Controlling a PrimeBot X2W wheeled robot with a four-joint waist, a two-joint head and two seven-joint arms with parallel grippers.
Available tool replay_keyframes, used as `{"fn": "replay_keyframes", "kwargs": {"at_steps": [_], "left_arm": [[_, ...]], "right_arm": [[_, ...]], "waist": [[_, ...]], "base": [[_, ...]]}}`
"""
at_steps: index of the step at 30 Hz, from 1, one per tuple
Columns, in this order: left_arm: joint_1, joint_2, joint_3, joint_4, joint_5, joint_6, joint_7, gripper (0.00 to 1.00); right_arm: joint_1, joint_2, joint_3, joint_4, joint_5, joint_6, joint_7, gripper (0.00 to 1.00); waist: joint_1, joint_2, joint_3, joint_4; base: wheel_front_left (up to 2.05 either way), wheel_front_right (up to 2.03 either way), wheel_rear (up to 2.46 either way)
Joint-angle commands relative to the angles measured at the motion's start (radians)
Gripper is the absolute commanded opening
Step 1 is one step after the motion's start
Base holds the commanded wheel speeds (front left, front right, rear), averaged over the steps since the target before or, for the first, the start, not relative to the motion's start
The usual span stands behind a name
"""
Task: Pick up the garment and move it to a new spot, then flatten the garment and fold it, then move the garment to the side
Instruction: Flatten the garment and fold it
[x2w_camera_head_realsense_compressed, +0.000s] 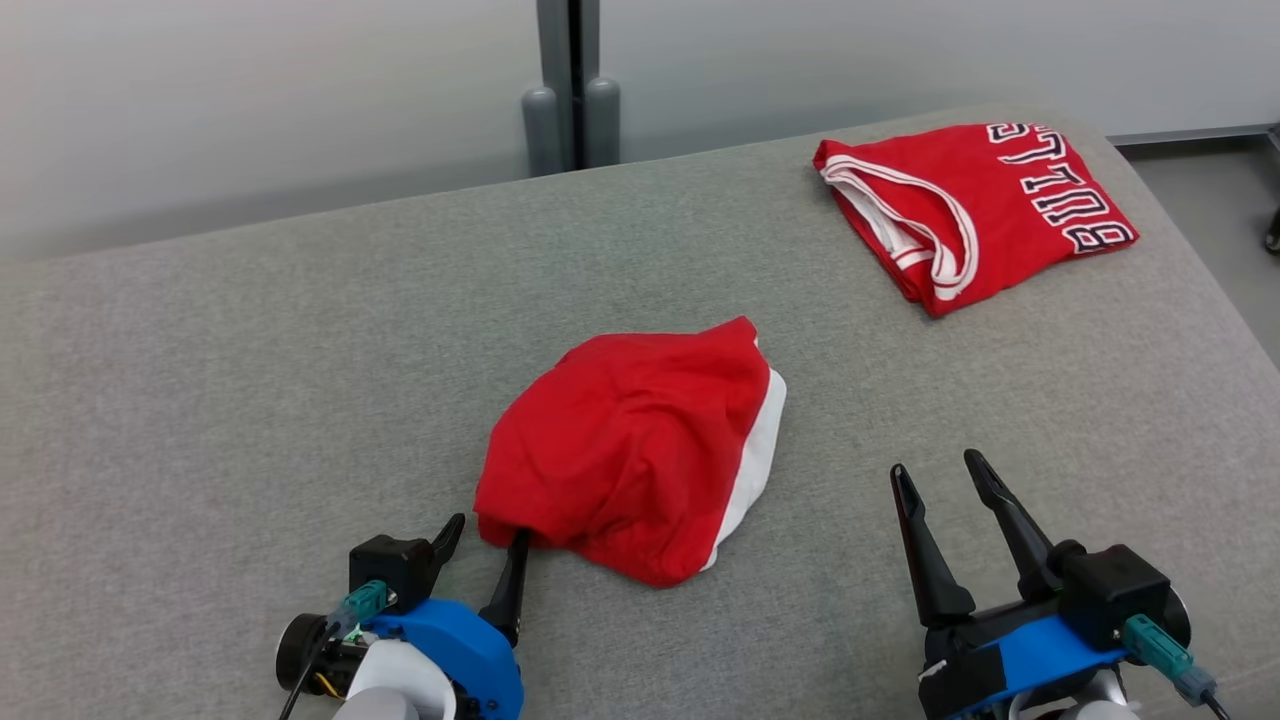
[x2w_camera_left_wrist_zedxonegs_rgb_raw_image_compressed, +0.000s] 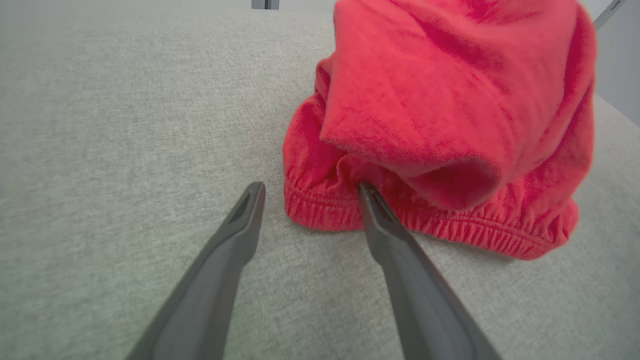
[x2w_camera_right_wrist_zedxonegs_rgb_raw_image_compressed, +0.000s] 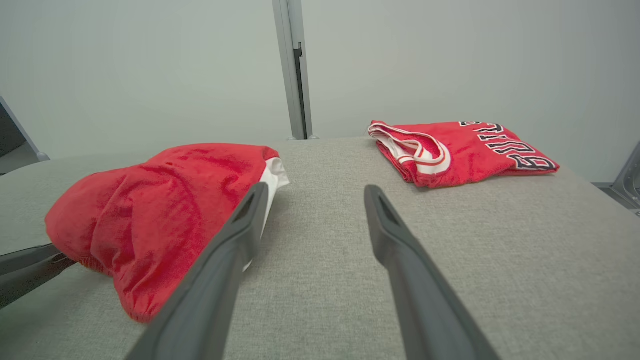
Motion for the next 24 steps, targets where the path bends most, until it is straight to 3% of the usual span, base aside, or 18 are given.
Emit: {"fn": "replay_keyframes", "kwargs": {"at_steps": [1,12,14,24], "left_arm": [[-0.022,0.004,-0.001,0.018,-0.009,-0.001,0.006,1.00],[-0.065,0.018,-0.048,0.067,-0.059,-0.012,-0.007,0.97],[-0.076,0.024,-0.064,0.066,-0.065,-0.013,-0.018,0.00],[-0.154,0.042,-0.072,-0.011,-0.041,-0.006,-0.117,0.00]], "right_arm": [[-0.006,-0.001,0.003,-0.003,0.002,0.000,-0.006,1.00],[-0.010,-0.001,0.002,0.002,0.010,0.000,-0.009,1.00],[-0.008,-0.001,0.001,0.002,0.011,0.000,-0.011,1.00],[0.004,-0.001,-0.016,-0.002,0.021,0.000,-0.014,1.00]], "waist": [[-0.0001,-0.0003,0.003,-0.012],[-0.0001,-0.0003,0.011,-0.057],[-0.0001,-0.0003,0.011,-0.061],[-0.0001,-0.0003,0.003,-0.048]], "base": [[0.00,0.00,0.00],[0.00,0.00,0.00],[0.00,0.00,0.00],[0.00,0.00,0.00]]}}
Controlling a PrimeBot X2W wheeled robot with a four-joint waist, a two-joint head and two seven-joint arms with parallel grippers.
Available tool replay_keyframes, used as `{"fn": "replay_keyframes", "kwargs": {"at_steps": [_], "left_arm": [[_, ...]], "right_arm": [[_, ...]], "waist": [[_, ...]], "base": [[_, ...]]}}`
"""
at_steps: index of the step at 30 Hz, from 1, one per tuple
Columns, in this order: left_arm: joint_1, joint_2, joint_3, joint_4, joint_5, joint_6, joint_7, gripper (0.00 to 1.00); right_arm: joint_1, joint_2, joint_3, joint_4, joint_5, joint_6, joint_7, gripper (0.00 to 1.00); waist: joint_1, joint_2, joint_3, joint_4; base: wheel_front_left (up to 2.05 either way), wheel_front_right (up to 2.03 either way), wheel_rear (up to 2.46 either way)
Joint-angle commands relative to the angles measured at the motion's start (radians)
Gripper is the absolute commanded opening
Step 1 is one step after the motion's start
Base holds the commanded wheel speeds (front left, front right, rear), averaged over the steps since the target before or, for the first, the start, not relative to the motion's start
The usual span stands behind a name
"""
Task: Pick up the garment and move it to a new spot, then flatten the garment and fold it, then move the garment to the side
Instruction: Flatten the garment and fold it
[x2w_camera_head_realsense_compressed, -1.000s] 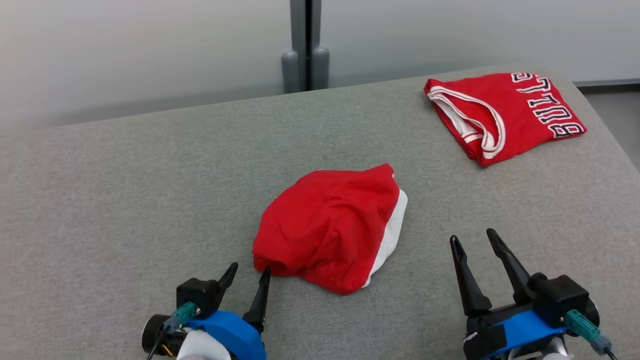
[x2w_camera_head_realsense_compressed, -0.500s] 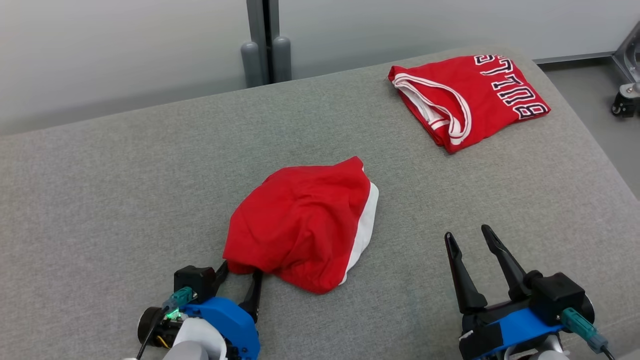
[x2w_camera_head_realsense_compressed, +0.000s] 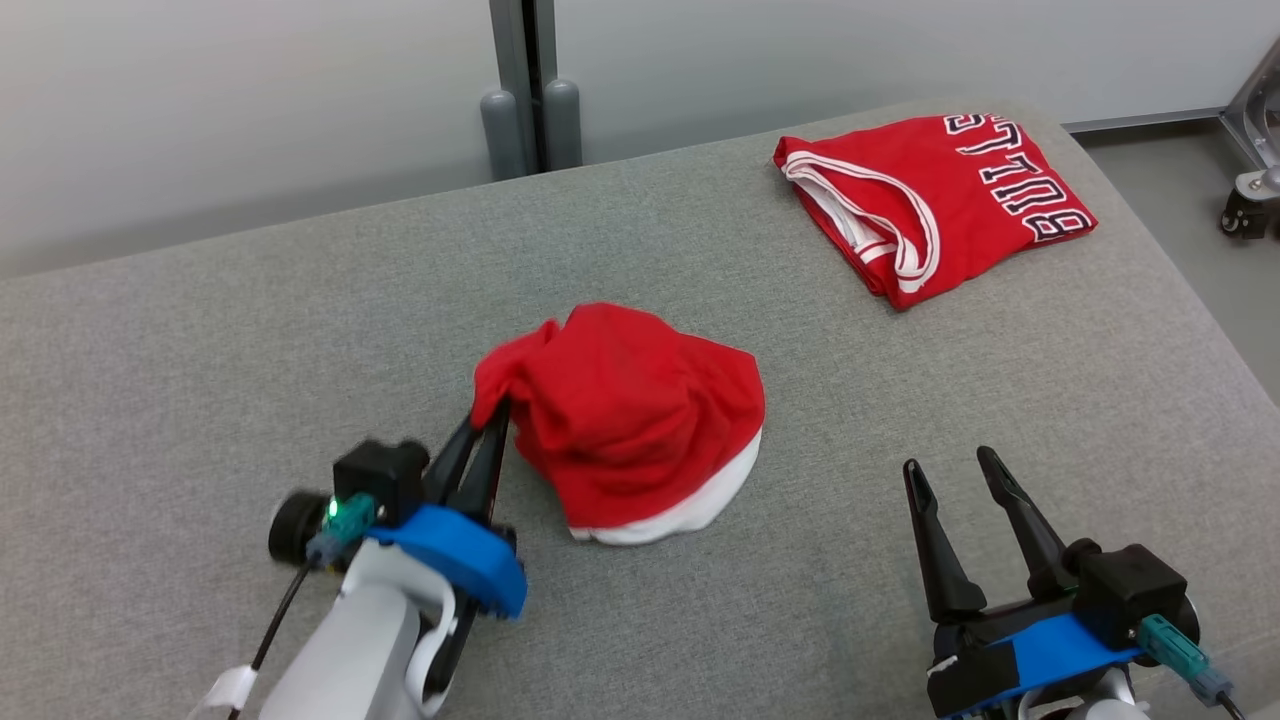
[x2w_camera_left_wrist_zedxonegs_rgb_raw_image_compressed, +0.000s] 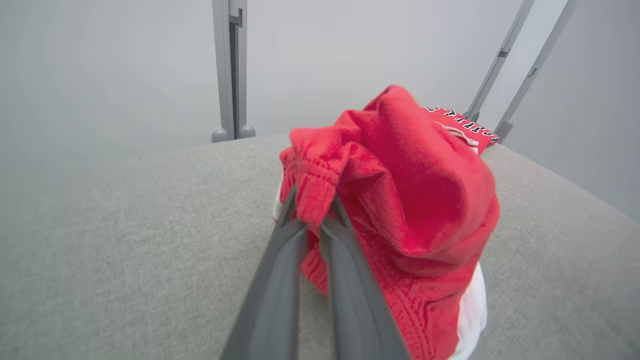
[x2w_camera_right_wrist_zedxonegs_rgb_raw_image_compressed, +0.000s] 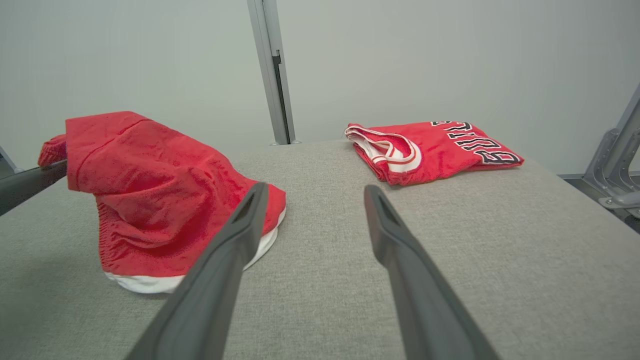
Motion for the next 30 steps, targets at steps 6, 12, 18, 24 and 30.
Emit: {"fn": "replay_keyframes", "kwargs": {"at_steps": [6,12,18,24,30], "left_arm": [[-0.129,-0.007,-0.037,-0.110,0.047,-0.005,-0.017,0.00],[-0.264,-0.033,-0.126,-0.210,0.068,-0.008,-0.003,0.00],[-0.377,-0.061,-0.193,-0.274,0.025,-0.009,-0.001,0.00],[-0.477,-0.078,-0.235,-0.324,-0.041,-0.009,-0.011,0.00],[-0.446,-0.085,-0.188,-0.296,-0.112,0.064,-0.015,0.00]], "right_arm": [[0.001,-0.001,0.007,-0.004,0.011,0.000,-0.005,1.00],[0.001,-0.001,0.005,0.000,0.015,0.000,-0.004,1.00],[-0.007,-0.001,0.008,0.003,0.021,0.000,-0.009,1.00],[-0.012,-0.001,0.007,0.010,0.025,0.000,-0.011,1.00],[-0.017,-0.001,0.010,0.015,0.030,0.000,-0.016,1.00]], "waist": [[0.0000,-0.0001,-0.006,0.010],[0.0000,-0.0001,-0.011,0.007],[0.0000,-0.0001,-0.006,0.000],[0.0000,-0.0001,0.001,0.003],[0.0000,-0.0001,0.006,0.022]], "base": [[0.00,0.00,0.00],[0.00,0.00,0.00],[0.00,0.00,0.00],[0.00,0.00,0.00],[0.00,0.00,0.00]]}}
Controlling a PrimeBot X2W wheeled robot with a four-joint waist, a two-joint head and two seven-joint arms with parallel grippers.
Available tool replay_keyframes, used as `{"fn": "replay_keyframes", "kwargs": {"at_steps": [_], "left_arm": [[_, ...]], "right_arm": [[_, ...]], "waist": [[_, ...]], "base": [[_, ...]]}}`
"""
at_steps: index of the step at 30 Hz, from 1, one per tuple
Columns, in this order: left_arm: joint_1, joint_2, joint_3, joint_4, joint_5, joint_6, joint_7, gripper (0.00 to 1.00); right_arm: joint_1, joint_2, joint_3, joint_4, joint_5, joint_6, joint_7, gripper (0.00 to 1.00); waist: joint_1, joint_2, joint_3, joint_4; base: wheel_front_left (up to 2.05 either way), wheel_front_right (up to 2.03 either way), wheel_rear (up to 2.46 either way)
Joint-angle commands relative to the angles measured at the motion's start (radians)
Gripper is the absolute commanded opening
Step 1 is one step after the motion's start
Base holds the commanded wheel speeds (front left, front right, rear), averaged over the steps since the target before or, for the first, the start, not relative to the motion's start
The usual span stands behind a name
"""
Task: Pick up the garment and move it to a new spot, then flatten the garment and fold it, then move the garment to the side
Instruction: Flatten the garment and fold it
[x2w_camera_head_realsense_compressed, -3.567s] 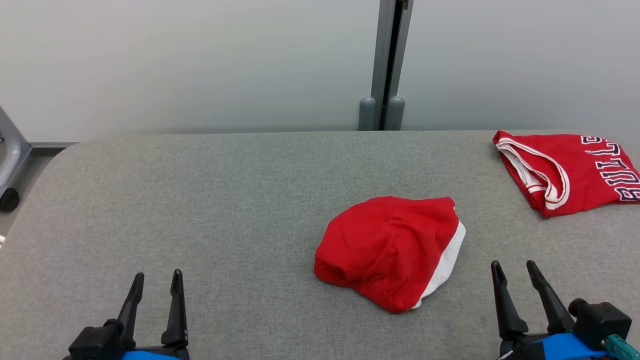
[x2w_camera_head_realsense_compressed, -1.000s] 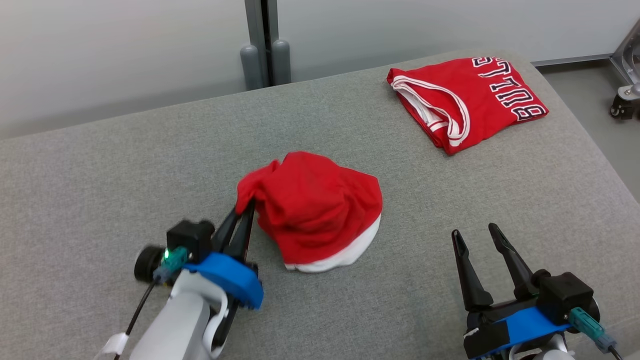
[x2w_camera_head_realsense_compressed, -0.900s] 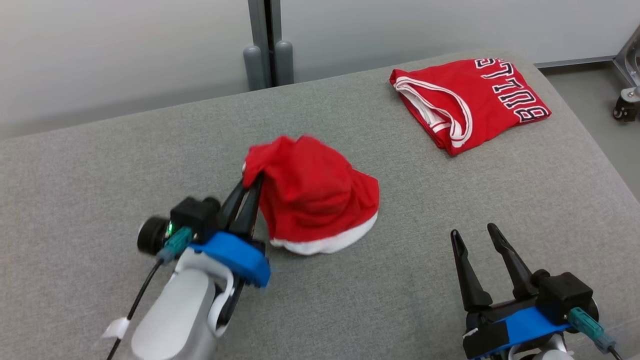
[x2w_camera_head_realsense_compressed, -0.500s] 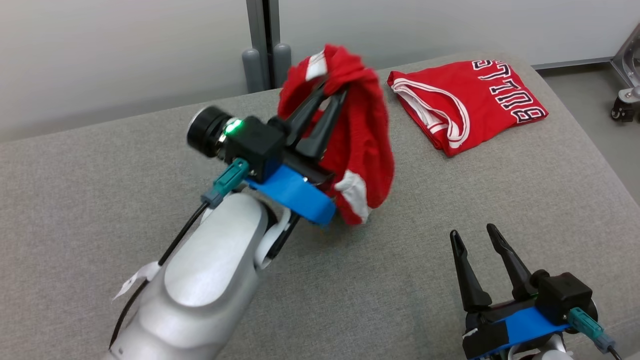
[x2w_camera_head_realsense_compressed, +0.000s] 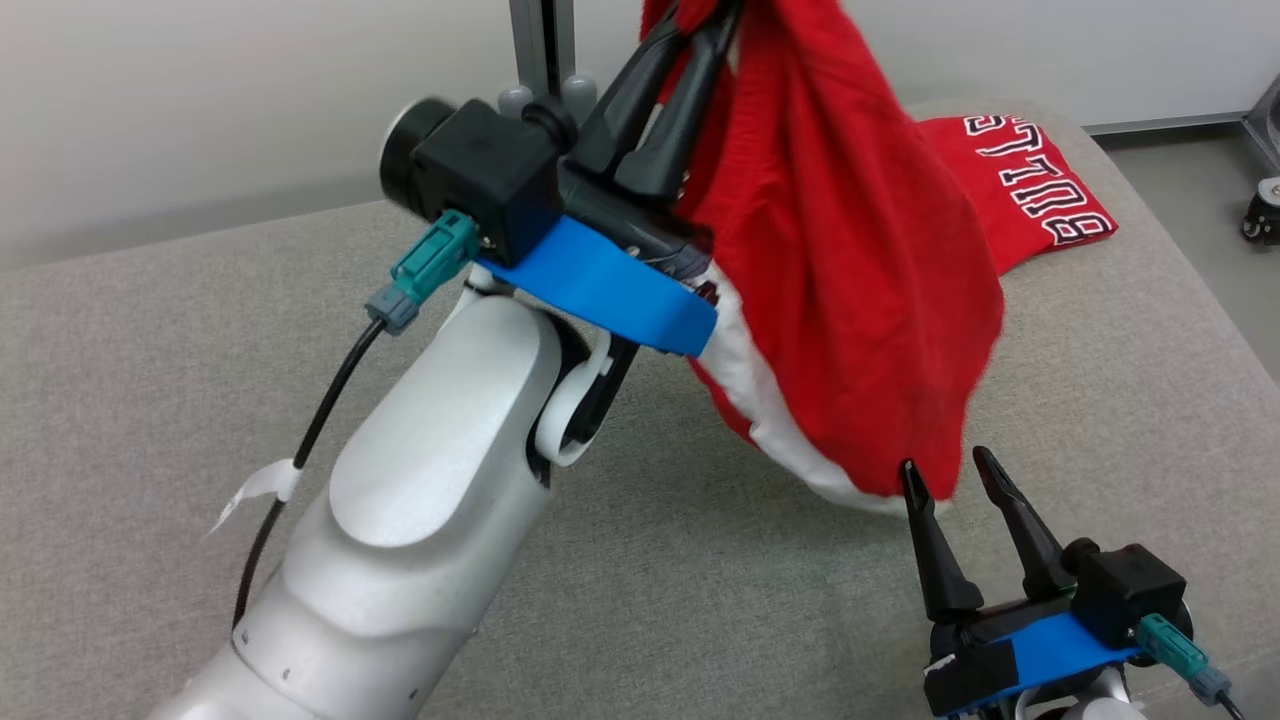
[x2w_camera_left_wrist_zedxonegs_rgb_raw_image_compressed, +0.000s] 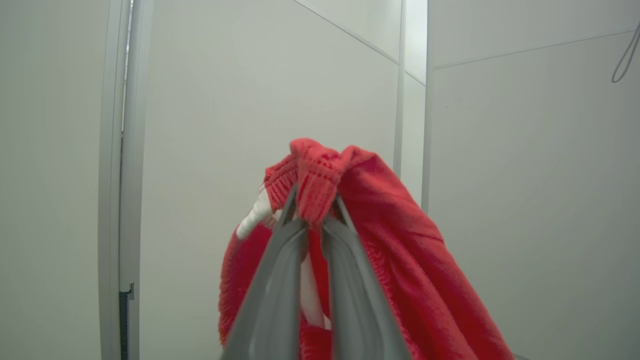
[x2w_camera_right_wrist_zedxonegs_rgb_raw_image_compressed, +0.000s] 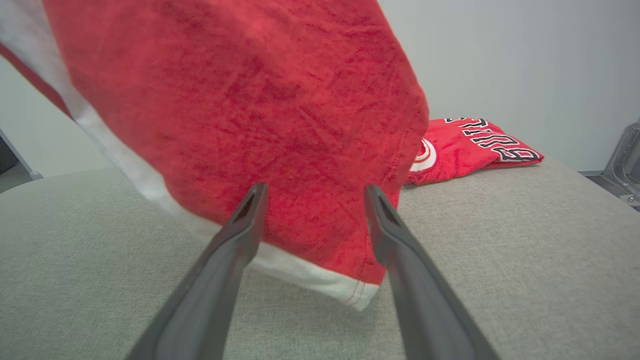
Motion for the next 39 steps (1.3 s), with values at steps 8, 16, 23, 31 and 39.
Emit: {"fn": "replay_keyframes", "kwargs": {"at_steps": [8,16,23,31,39], "left_arm": [[0.189,0.079,0.057,0.237,-0.058,0.094,0.059,0.00],[0.300,0.142,0.142,0.384,-0.113,0.161,0.031,0.00],[0.370,0.175,0.188,0.423,-0.146,0.190,0.011,0.00],[0.418,0.176,0.171,0.396,-0.141,0.156,0.002,1.00],[0.490,0.174,0.167,0.357,-0.154,0.096,-0.007,1.00]], "right_arm": [[-0.012,-0.001,-0.005,-0.004,-0.004,0.000,-0.002,1.00],[-0.014,-0.001,-0.004,-0.018,-0.013,0.000,0.010,1.00],[0.000,-0.001,0.000,-0.021,-0.016,0.000,0.018,1.00],[0.010,-0.001,0.008,-0.019,-0.015,0.000,0.022,1.00],[0.024,-0.001,-0.011,-0.027,-0.019,0.000,0.025,1.00]], "waist": [[0.0000,0.0000,0.021,0.060],[0.0000,0.0000,0.025,0.114],[0.0000,0.0000,0.010,0.137],[0.0000,0.0000,-0.015,0.139],[0.0000,0.0000,-0.030,0.149]], "base": [[0.00,0.00,0.00],[0.00,0.00,0.00],[0.00,0.00,0.00],[0.00,0.00,0.00],[0.00,0.00,0.00]]}}
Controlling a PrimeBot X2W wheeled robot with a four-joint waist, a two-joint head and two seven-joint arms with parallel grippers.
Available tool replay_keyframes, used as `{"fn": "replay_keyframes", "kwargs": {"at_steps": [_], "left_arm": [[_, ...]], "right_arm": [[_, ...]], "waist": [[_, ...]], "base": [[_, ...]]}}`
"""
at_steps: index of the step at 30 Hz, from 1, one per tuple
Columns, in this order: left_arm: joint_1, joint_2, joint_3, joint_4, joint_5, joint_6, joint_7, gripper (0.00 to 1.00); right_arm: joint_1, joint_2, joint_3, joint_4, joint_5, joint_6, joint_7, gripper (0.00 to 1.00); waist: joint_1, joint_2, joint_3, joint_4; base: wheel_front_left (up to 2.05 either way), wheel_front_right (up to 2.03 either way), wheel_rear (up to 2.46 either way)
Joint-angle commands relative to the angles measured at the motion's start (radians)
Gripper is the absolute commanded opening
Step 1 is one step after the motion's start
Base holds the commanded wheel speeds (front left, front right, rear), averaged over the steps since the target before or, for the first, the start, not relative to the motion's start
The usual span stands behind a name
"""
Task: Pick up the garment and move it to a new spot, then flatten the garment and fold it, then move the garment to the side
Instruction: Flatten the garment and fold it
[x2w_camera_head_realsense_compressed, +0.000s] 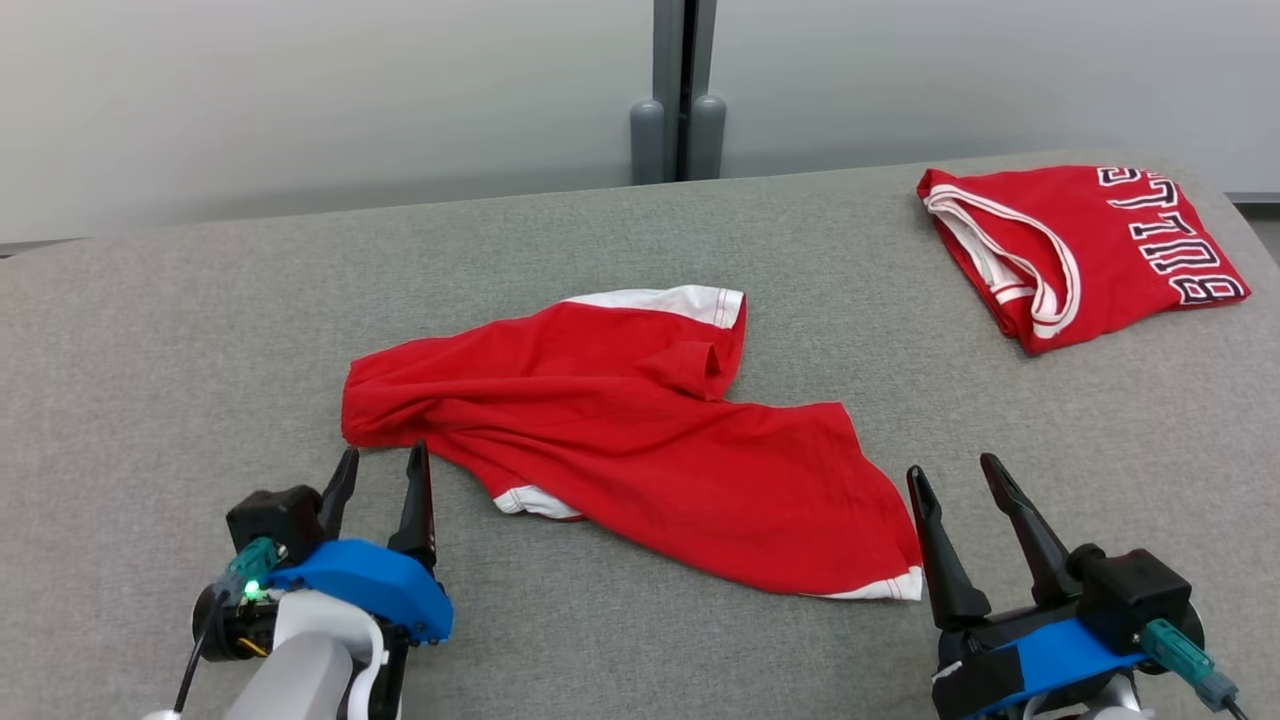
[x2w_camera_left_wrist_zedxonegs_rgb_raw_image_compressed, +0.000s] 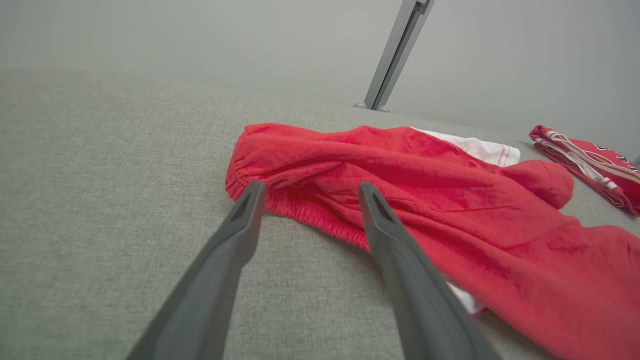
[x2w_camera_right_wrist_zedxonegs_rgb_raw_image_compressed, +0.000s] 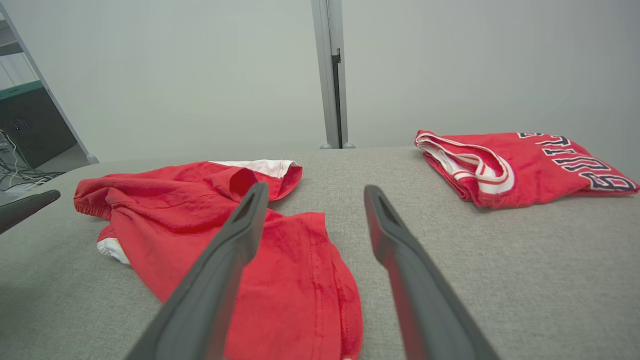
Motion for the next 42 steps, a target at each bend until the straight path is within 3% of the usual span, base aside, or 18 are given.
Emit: {"fn": "replay_keyframes", "kwargs": {"at_steps": [1,8,17,22,36,39,42], "left_arm": [[0.009,0.005,0.006,-0.011,0.002,-0.004,-0.005,1.00],[0.142,0.009,0.110,-0.270,0.104,-0.010,-0.008,1.00],[0.304,-0.041,0.281,-0.535,0.281,-0.094,-0.008,1.00],[0.365,-0.061,0.342,-0.557,0.373,-0.105,-0.008,1.00],[0.435,-0.110,0.432,-0.510,0.422,-0.138,-0.008,1.00],[0.432,-0.117,0.436,-0.509,0.429,-0.142,-0.008,1.00],[0.426,-0.124,0.437,-0.511,0.436,-0.145,-0.008,1.00]], "right_arm": [[0.007,-0.001,-0.004,-0.004,-0.004,0.000,0.002,1.00],[0.017,0.000,-0.025,-0.016,-0.006,0.000,0.003,1.00],[0.025,-0.001,-0.054,-0.019,-0.003,0.000,0.007,1.00],[0.032,-0.001,-0.062,-0.019,-0.002,0.000,0.011,1.00],[0.037,-0.001,-0.084,-0.005,0.009,0.000,0.037,1.00],[0.005,-0.001,-0.086,0.013,0.016,0.000,0.101,1.00],[-0.040,-0.001,-0.098,0.049,0.036,0.000,0.233,1.00]], "waist": [[0.0001,0.0000,-0.001,0.003],[0.0001,0.0000,-0.006,0.035],[0.0001,0.0000,-0.022,0.070],[0.0001,0.0000,-0.040,0.077],[0.0001,0.0000,-0.062,0.091],[0.0001,0.0000,-0.056,0.088],[0.0001,0.0000,-0.050,0.087]], "base": [[0.00,0.00,0.00],[0.00,0.00,0.00],[0.00,0.00,0.00],[0.00,0.00,0.00],[0.00,0.00,0.00],[0.00,0.00,0.00],[0.00,0.00,0.00]]}}
